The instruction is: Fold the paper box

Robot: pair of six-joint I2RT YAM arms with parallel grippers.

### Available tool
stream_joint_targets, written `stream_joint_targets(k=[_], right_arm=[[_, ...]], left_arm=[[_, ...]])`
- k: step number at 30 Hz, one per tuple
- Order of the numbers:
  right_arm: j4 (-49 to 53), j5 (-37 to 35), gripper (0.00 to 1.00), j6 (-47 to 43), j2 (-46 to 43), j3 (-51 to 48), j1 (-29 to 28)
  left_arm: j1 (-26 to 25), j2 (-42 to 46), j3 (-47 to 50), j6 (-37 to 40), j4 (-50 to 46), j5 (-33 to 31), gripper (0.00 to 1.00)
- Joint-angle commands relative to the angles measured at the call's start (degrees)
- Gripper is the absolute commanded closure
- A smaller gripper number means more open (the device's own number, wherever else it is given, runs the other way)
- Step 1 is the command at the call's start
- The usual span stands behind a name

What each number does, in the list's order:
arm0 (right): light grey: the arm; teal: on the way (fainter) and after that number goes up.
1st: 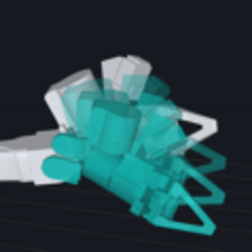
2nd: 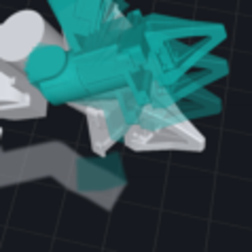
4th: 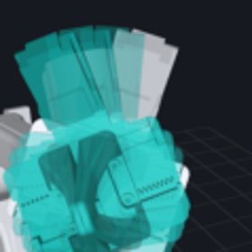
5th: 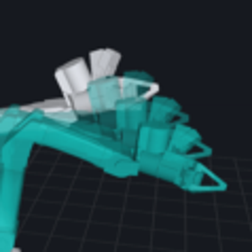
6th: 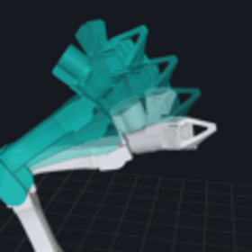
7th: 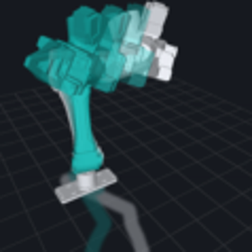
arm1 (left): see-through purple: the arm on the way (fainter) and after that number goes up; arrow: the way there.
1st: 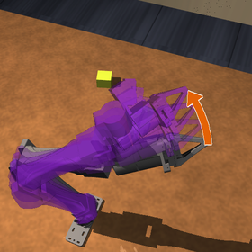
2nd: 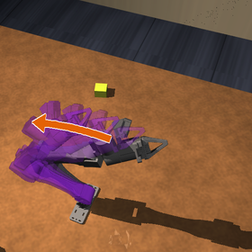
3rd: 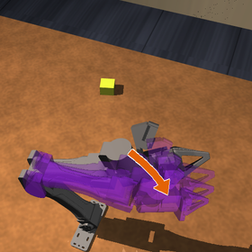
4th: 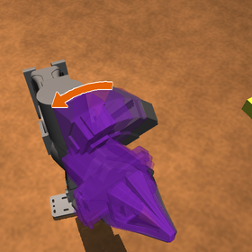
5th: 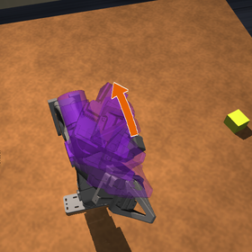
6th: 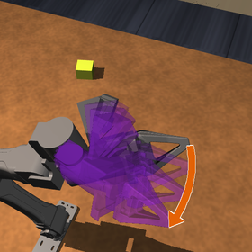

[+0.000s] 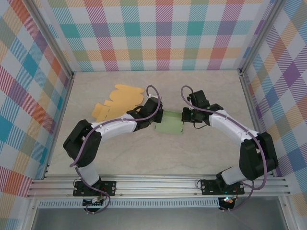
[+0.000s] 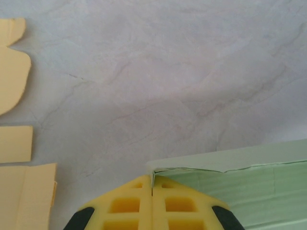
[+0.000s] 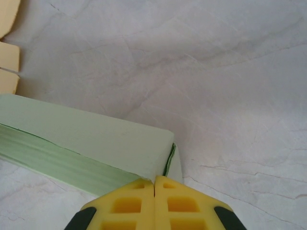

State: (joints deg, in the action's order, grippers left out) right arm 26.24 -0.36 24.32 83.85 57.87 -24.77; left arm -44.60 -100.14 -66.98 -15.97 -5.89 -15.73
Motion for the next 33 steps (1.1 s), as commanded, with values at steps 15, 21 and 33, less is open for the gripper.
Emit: stream_joint_targets(k=[15, 21, 33], right_arm=[[-5.32, -2.80, 1.00, -3.05, -3.58, -5.24, -1.93], [-10.02, -5.34, 1.00, -3.31, -5.92, -8.05, -2.16], [-12.45, -6.57, 1.00, -4.68, -8.20, -10.35, -2.63]], left_arm=[[-1.20, 4.46, 5.71, -0.14, 5.72, 5.30, 0.60], [-1.23, 8.09, 5.61, 0.48, 5.32, 5.85, 0.49], [-1.24, 18.17, 16.21, 37.21, 14.08, 22.51, 0.00]])
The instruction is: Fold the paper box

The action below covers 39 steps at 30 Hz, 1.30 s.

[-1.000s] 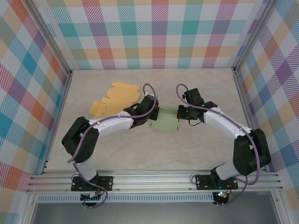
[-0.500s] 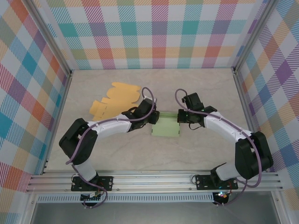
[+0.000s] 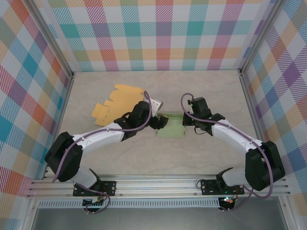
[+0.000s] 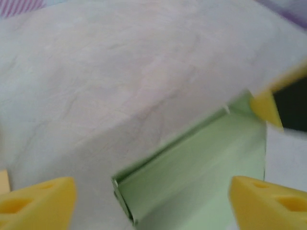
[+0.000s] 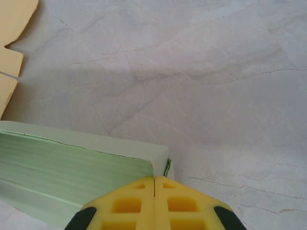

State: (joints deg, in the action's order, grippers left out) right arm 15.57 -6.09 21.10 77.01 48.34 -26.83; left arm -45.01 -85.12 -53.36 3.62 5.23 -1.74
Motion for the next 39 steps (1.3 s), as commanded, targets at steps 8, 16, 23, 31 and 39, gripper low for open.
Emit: stream_joint_targets(k=[8, 16, 23, 31, 39], right_arm=[[-3.09, -1.25, 1.00, -2.28, -3.00, -1.80, -1.37], [-4.41, -1.60, 1.00, -3.16, -4.53, -3.13, -2.16], [-4.75, -2.42, 1.00, -3.87, -5.02, -3.97, -3.12], [-5.77, -2.54, 1.00, -4.88, -4.85, -4.61, -4.03], [-7.66, -1.75, 1.00, -6.64, -4.87, -5.52, -4.89]], left_arm=[[-0.86, 6.17, 5.74, 33.57, 2.64, 4.43, 0.00], [-1.61, 5.61, 9.24, 37.25, 1.92, -1.07, 0.00], [-3.39, -1.02, 7.75, 39.59, 10.06, -9.43, 0.00], [-3.96, -8.31, 5.90, 41.01, 20.30, -19.37, 0.00], [-3.98, -11.95, 1.71, 39.67, 20.27, -18.72, 0.00]])
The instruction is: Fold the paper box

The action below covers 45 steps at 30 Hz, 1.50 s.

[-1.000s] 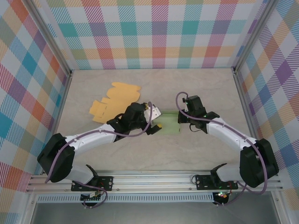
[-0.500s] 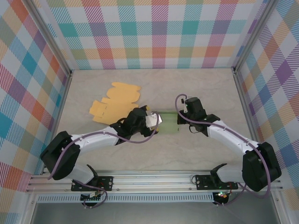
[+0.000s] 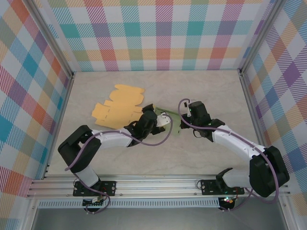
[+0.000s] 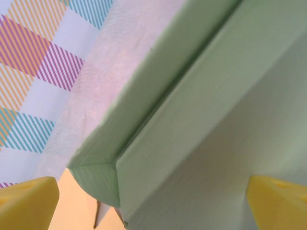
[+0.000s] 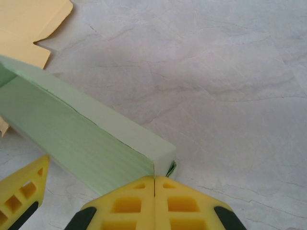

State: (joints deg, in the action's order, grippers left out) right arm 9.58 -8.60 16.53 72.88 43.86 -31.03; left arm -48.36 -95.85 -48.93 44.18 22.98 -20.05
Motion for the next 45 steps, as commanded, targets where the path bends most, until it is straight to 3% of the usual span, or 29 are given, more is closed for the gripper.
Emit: stream_joint_targets(k=[1, 18, 33, 41, 45], right_arm=[[-1.96, 1.19, 1.00, -2.54, -0.63, -1.18, -0.90], [-2.96, -1.16, 1.00, -9.77, -0.20, -2.89, -7.68], [-1.69, -8.53, 0.99, -10.23, 4.67, 0.06, -8.17], [-2.15, -8.37, 0.99, -10.49, 5.54, 0.55, -8.22], [-2.10, -8.10, 0.99, -10.48, 5.30, 0.65, -8.17]], left_arm=[[-0.61, -1.67, -3.31, -1.34, 2.42, -0.05, 0.00], [-0.67, -6.35, -6.30, -2.80, 3.29, 2.26, 0.00], [0.37, -2.25, -1.29, -12.63, 5.73, 3.76, 0.00], [1.94, 4.89, 2.02, -23.56, 3.57, 5.21, 0.00], [3.91, 8.56, 1.67, -33.36, -1.07, 6.59, 0.00]])
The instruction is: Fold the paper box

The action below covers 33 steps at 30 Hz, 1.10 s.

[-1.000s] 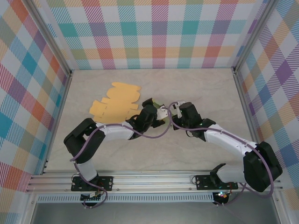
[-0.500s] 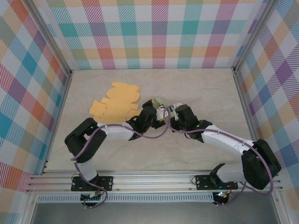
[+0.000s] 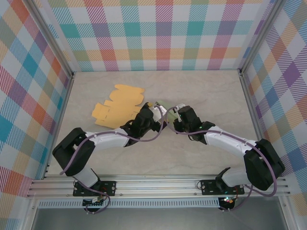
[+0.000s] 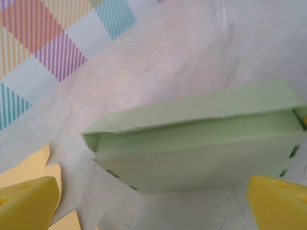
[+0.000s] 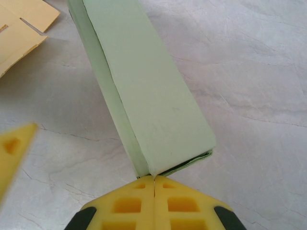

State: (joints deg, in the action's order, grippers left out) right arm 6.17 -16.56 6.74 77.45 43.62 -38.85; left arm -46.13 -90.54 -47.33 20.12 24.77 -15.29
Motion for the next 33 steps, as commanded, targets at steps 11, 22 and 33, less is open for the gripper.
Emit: stream_joint_targets(k=[11, 22, 33], right_arm=[[1.53, 0.29, 0.99, -0.47, 0.42, 0.81, -0.35], [1.60, 0.65, 0.98, -0.77, 0.22, 0.86, -0.39], [1.73, 0.48, 0.98, -1.13, -0.19, 0.79, -0.44]], left_arm=[[10.56, 6.11, -8.68, -36.00, -15.12, 8.17, 0.00], [12.12, -8.93, -23.60, -42.51, -23.76, 15.42, 0.00], [12.59, -14.15, -20.20, -47.75, -23.44, 12.12, 0.00]])
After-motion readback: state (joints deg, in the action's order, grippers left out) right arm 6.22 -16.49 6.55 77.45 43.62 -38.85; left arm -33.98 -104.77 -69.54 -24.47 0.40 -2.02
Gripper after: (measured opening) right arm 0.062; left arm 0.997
